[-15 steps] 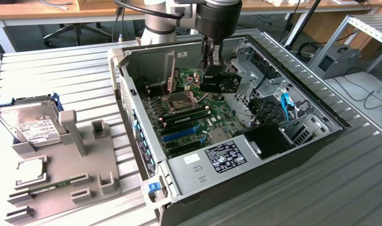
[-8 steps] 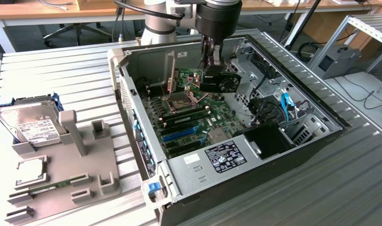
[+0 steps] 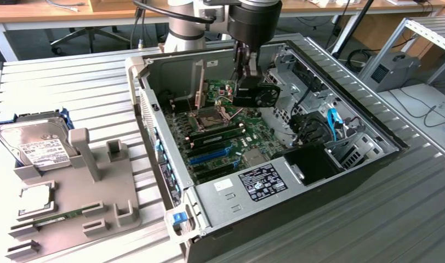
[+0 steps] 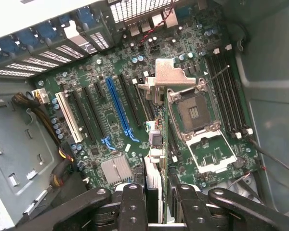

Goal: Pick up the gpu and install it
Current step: 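Insert the gpu into the slot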

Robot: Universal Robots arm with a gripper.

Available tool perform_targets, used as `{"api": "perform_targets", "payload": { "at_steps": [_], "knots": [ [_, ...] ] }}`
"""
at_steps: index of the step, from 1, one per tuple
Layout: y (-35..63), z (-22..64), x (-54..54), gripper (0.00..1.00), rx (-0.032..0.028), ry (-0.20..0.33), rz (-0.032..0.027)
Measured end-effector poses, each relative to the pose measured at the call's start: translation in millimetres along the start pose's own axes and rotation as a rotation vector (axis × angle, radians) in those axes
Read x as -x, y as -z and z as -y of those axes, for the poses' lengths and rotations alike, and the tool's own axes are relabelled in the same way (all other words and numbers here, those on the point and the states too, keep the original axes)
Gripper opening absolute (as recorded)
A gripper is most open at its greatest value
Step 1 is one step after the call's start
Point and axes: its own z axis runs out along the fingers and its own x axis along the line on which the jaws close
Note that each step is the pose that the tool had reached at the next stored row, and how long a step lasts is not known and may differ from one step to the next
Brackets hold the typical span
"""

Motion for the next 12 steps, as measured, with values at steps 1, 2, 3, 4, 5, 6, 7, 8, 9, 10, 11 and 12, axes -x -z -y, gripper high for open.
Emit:
{"api": "perform_targets", "payload": {
  "at_steps": [1, 2, 3, 4, 5, 6, 7, 8, 9, 10, 11, 12],
  "knots": [
    [0.0, 0.0, 0.0, 0.29, 0.0001, 0.003, 0.0003],
    [0.0, 0.0, 0.0, 0.29, 0.0002, 0.006, 0.0004],
    [0.0, 0.0, 0.0, 0.29, 0.0003, 0.008, 0.0007],
    [0.0, 0.0, 0.0, 0.29, 0.0004, 0.011, 0.0010],
    [0.0, 0.0, 0.0, 0.29, 0.0004, 0.013, 0.0011],
    [0.0, 0.0, 0.0, 0.29, 0.0005, 0.016, 0.0013],
    [0.0, 0.0, 0.0, 0.29, 0.0006, 0.019, 0.0016],
    [0.0, 0.0, 0.0, 0.29, 0.0007, 0.021, 0.0018],
    [0.0, 0.0, 0.0, 0.29, 0.0008, 0.024, 0.0021],
    [0.0, 0.0, 0.0, 0.29, 0.0009, 0.026, 0.0022],
    [0.0, 0.0, 0.0, 0.29, 0.0010, 0.030, 0.0025],
    [0.0, 0.0, 0.0, 0.29, 0.0010, 0.032, 0.0027]
  ]
}}
